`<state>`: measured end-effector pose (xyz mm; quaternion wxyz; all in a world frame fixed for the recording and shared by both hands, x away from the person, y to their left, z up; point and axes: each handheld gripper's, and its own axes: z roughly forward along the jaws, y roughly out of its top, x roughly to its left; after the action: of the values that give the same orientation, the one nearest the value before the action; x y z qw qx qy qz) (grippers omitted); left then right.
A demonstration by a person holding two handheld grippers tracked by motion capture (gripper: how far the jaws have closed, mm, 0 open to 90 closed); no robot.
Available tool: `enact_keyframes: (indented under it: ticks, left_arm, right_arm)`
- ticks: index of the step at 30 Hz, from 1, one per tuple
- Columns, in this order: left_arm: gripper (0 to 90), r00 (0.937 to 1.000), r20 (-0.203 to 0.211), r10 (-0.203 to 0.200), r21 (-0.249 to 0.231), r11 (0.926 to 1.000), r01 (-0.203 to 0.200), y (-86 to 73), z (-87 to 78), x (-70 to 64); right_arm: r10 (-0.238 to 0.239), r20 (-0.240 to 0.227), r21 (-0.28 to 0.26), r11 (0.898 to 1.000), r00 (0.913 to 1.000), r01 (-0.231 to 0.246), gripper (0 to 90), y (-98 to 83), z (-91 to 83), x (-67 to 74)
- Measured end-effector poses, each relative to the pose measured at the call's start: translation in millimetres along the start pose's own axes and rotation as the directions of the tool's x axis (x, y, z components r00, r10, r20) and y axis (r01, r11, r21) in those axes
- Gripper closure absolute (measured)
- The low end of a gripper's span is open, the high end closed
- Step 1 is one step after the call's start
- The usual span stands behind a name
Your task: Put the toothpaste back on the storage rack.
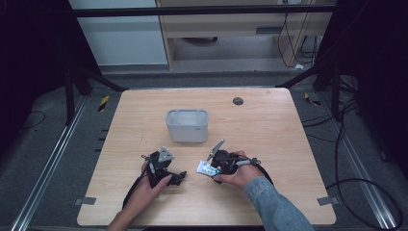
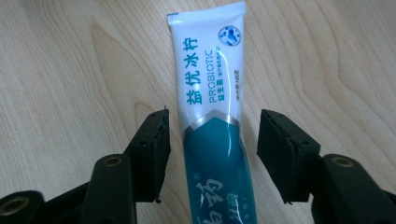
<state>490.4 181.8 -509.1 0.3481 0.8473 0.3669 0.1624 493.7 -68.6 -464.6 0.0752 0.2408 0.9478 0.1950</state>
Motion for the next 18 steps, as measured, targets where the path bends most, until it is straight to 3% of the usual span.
enact_keyframes:
  ticks: [7,18]
  left_arm:
    - [0.0,1.0000,0.000,0.000,0.000,1.0000,0.000,0.0,0.0,0.0]
    - [0.0,1.0000,0.000,0.000,0.000,1.0000,0.000,0.0,0.0,0.0]
  right_arm:
    - [-0.004,-0.003,0.047,0.999,1.0000,0.004,50.0,0.4,5.8,-1.7]
    - [0.000,-0.016,0.061,0.998,0.9999,0.001,53.2,1.7,8.3,-2.8]
